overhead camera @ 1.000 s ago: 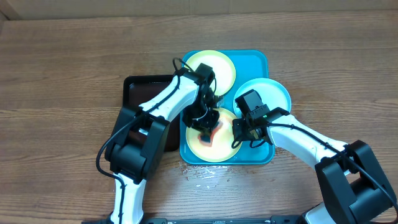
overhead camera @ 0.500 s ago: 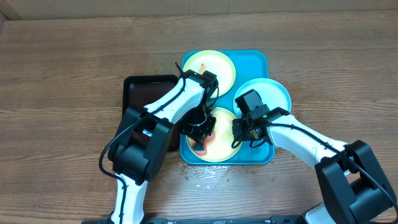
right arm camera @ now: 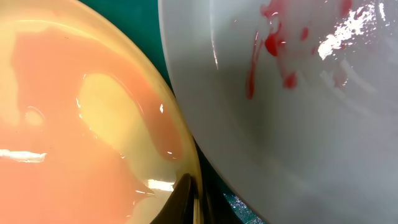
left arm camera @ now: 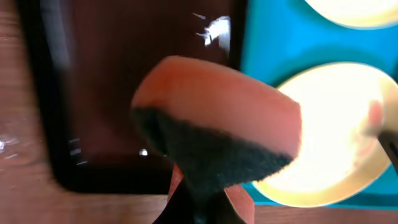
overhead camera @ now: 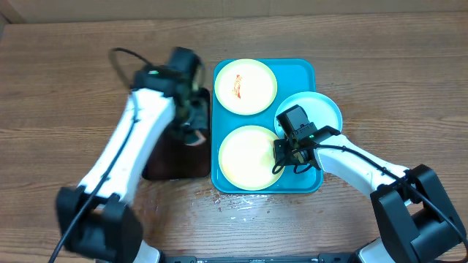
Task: Clean dirty plates on tray and stack at the side
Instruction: 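Return the sponge to the black tray with the left gripper, then grasp the lower yellow plate rim with the right gripper and lift it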
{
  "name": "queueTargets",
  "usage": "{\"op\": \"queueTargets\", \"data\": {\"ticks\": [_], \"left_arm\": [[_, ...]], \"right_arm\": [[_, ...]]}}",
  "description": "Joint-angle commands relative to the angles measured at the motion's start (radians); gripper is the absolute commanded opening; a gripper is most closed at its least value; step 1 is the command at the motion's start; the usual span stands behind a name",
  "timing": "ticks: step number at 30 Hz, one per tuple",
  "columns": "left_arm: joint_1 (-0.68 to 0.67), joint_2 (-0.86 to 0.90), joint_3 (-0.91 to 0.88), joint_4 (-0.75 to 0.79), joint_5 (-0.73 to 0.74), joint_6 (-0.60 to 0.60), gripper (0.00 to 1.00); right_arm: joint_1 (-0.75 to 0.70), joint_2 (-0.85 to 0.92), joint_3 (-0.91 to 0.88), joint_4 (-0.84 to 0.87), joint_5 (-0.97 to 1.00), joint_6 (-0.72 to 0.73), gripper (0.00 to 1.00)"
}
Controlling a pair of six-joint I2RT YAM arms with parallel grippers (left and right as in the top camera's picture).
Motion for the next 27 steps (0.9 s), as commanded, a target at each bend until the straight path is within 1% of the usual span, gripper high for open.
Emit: {"op": "queueTargets", "data": {"ticks": [1, 2, 4, 7, 8, 10, 11, 14, 16, 17, 19, 22, 24, 27], "left_arm": [[0.077, 0.016, -0.012, 0.001, -0.047, 0.042, 0.04], [0.097, 0.023, -0.026, 0.010, -0.047, 0.050, 0.04], [0.146, 0.033, -0.090, 0.070, -0.048, 0.076, 0.04], [0.185, 0.034, -0.213, 0.204, -0.047, 0.075, 0.04], [0.190, 0.034, -0.241, 0.234, -0.043, 0.075, 0.07], [0.193, 0.034, -0.282, 0.271, -0.027, 0.075, 0.16], [0.193, 0.034, -0.292, 0.278, -0.019, 0.075, 0.23], [0.193, 0.033, -0.290, 0.272, -0.010, 0.076, 0.53], [0.194, 0.032, -0.270, 0.252, 0.002, 0.079, 0.63], [0.197, 0.032, -0.236, 0.220, 0.021, 0.079, 0.68], [0.204, 0.031, -0.188, 0.175, 0.032, 0.079, 0.71], [0.222, 0.027, -0.092, 0.096, 0.041, 0.079, 0.71], [0.240, 0.023, -0.019, 0.045, 0.058, 0.079, 0.72], [0.275, 0.016, 0.100, -0.022, 0.119, 0.101, 0.75]], "right_arm": [[-0.008, 0.051, -0.034, -0.030, 0.081, -0.007, 0.04], [-0.008, 0.051, -0.032, -0.039, 0.080, -0.006, 0.04], [-0.008, 0.050, 0.004, -0.117, 0.080, -0.006, 0.04], [-0.008, 0.047, 0.080, -0.240, 0.080, -0.006, 0.04], [-0.007, 0.045, 0.104, -0.269, 0.080, -0.006, 0.04], [-0.007, 0.039, 0.152, -0.321, 0.080, -0.006, 0.04], [-0.007, 0.034, 0.181, -0.350, 0.081, -0.007, 0.04], [-0.006, 0.024, 0.273, -0.427, 0.081, -0.024, 0.04], [-0.001, 0.021, 0.343, -0.477, 0.089, -0.061, 0.04], [0.011, 0.020, 0.419, -0.528, 0.119, -0.088, 0.04], [0.032, 0.020, 0.493, -0.564, 0.154, -0.117, 0.04], [0.084, 0.020, 0.612, -0.584, 0.240, -0.140, 0.04], [0.114, 0.020, 0.659, -0.570, 0.277, -0.158, 0.04], [0.171, 0.020, 0.708, -0.490, 0.325, -0.181, 0.04]]}}
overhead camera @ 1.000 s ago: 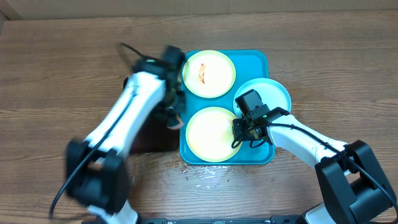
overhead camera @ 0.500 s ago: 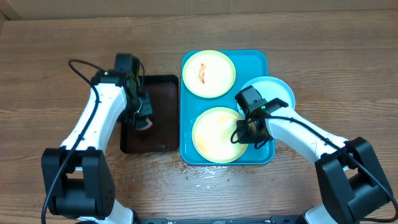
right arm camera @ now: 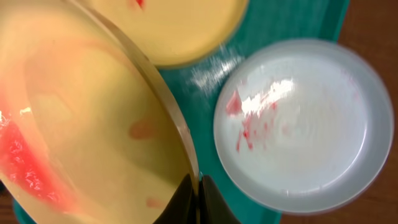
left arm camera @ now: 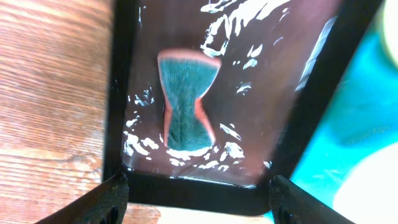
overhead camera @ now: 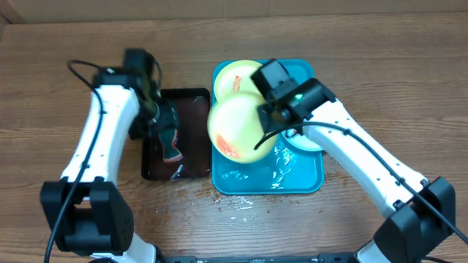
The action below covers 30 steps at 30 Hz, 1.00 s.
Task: Clean dirty plates on tray and stack at the side
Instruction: 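Grasp the lower yellow plate rim with the right gripper and lift it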
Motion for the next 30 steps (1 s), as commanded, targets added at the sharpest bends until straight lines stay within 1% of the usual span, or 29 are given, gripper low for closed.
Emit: {"op": "queueTargets", "data": {"ticks": [1, 7, 11, 14, 17, 20, 25, 30], "left_arm": [[0.056, -0.026, 0.165, -0.058, 0.106, 0.034, 0.75], [0.137, -0.029, 0.375, -0.154, 0.257, 0.084, 0.77], [0.169, -0.030, 0.457, -0.192, 0.275, 0.090, 0.78], [0.178, -0.031, 0.469, -0.203, 0.271, 0.095, 0.84], [0.186, -0.031, 0.469, -0.208, 0.265, 0.096, 0.86], [0.190, -0.031, 0.469, -0.208, 0.241, 0.096, 0.86], [0.195, -0.031, 0.469, -0.209, 0.241, 0.098, 0.86], [0.195, -0.031, 0.469, -0.209, 0.241, 0.098, 0.87]], "right_arm": [[0.069, -0.013, 0.056, 0.090, 0.102, -0.055, 0.04], [0.153, 0.043, 0.051, 0.318, 0.231, -0.056, 0.04], [0.202, 0.107, 0.051, 0.400, 0.327, -0.052, 0.04], [0.251, 0.122, 0.051, 0.407, 0.448, -0.052, 0.04], [0.317, 0.121, 0.051, 0.410, 0.610, -0.039, 0.04], [0.374, 0.121, 0.051, 0.405, 0.729, -0.030, 0.04], [0.446, 0.121, 0.051, 0.398, 0.861, -0.030, 0.04], [0.495, 0.121, 0.051, 0.394, 0.895, -0.031, 0.04]]}}
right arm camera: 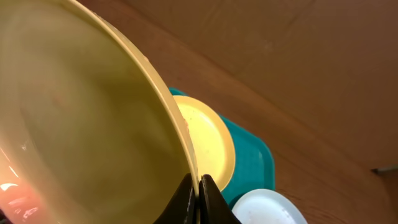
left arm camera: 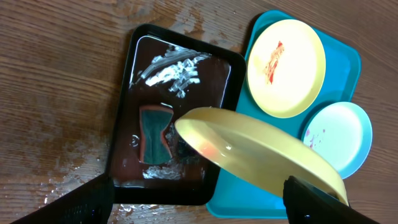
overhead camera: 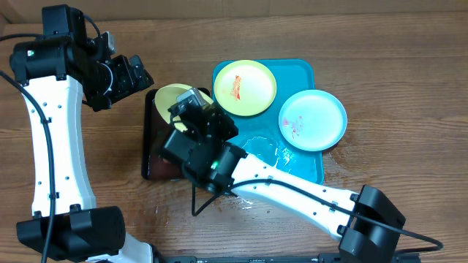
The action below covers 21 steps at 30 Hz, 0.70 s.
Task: Clean dirty plates on tray and stack at the side
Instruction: 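Grasp the lower yellow plate rim with the right gripper and lift it, then carry the yellow plate right and set it on the table beside the tray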
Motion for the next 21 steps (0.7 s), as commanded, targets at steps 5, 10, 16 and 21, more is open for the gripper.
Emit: {"op": "queueTargets", "data": {"ticks": [5, 10, 16, 21], "left_arm": [[0.010, -0.016, 0.018, -0.003, -0.003, 0.019, 0.90], [0.010, -0.016, 0.018, -0.003, -0.003, 0.019, 0.90], [0.010, -0.016, 0.018, -0.007, -0.002, 0.019, 0.91], [0.010, -0.016, 0.018, -0.007, -0.002, 0.019, 0.91]], "right_arm": [[0.031, -0.024, 0.017, 0.005, 0.128, 0.017, 0.04], [0.031, -0.024, 0.017, 0.002, 0.128, 0.017, 0.04], [0.031, -0.024, 0.017, 0.003, 0.152, 0.017, 0.04], [0.031, -0.024, 0.017, 0.003, 0.158, 0.017, 0.04]]}}
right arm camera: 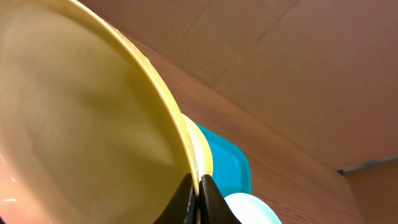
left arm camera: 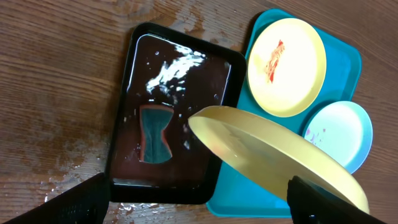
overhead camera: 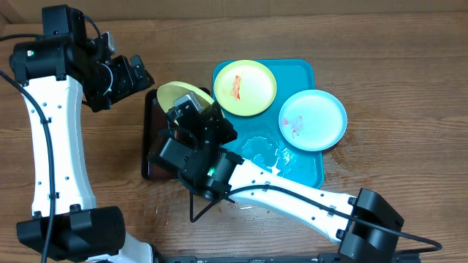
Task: Clean dirty plates on tray and stack at the side
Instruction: 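Carry the yellow plate right and set it on the table beside the tray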
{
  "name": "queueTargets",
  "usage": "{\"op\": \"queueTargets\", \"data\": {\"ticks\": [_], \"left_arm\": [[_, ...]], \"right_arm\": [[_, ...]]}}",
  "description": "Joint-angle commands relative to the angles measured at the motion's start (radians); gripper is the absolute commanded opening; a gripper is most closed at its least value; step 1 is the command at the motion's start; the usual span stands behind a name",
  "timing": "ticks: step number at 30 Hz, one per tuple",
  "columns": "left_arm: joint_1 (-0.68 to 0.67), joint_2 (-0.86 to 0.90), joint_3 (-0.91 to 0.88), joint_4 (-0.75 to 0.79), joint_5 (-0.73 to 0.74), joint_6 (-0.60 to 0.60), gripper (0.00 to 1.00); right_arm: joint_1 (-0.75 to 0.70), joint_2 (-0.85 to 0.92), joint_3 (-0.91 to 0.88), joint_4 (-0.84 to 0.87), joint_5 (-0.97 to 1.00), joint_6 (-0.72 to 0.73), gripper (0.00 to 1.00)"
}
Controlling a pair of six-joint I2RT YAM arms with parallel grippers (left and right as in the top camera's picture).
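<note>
A yellow plate [overhead camera: 180, 94] hangs tilted over the black basin [overhead camera: 149, 162], with my right gripper [right arm camera: 196, 194] shut on its rim. In the left wrist view the same held plate [left arm camera: 273, 160] slants across the basin's right edge. The sponge [left arm camera: 155, 133] lies in the basin's water. On the teal tray [overhead camera: 303, 175] rests a second yellow plate [overhead camera: 245, 86] with a red smear. A light-blue plate [overhead camera: 312, 120] with red spots overhangs the tray's right side. My left gripper [overhead camera: 135, 74] is high at the far left, open and holding nothing.
Water is pooled on the tray's near half and splashed on the wooden table [overhead camera: 409, 88] before the basin. A cardboard wall stands behind the table in the right wrist view.
The right arm has shifted a little to the left and the held plate tilts slightly more over the basin. The basin's water has rippled. The left arm has not moved.
My left gripper held the sponge by the basin while my right gripper was shut on the near yellow plate's rim in the tray. Then the sponge lay in the basin and the plate hung tilted above the tray. Later the plate was over the basin, left arm raised.
</note>
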Motion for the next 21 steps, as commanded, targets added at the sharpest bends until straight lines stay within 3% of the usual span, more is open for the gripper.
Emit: {"op": "queueTargets", "data": {"ticks": [1, 21], "left_arm": [[0.010, -0.016, 0.018, -0.003, -0.002, 0.019, 0.91], [0.010, -0.016, 0.018, -0.008, -0.003, 0.019, 0.91]], "right_arm": [[0.002, -0.024, 0.017, 0.004, 0.036, 0.018, 0.04], [-0.003, -0.024, 0.017, 0.004, 0.035, 0.035, 0.04]]}}
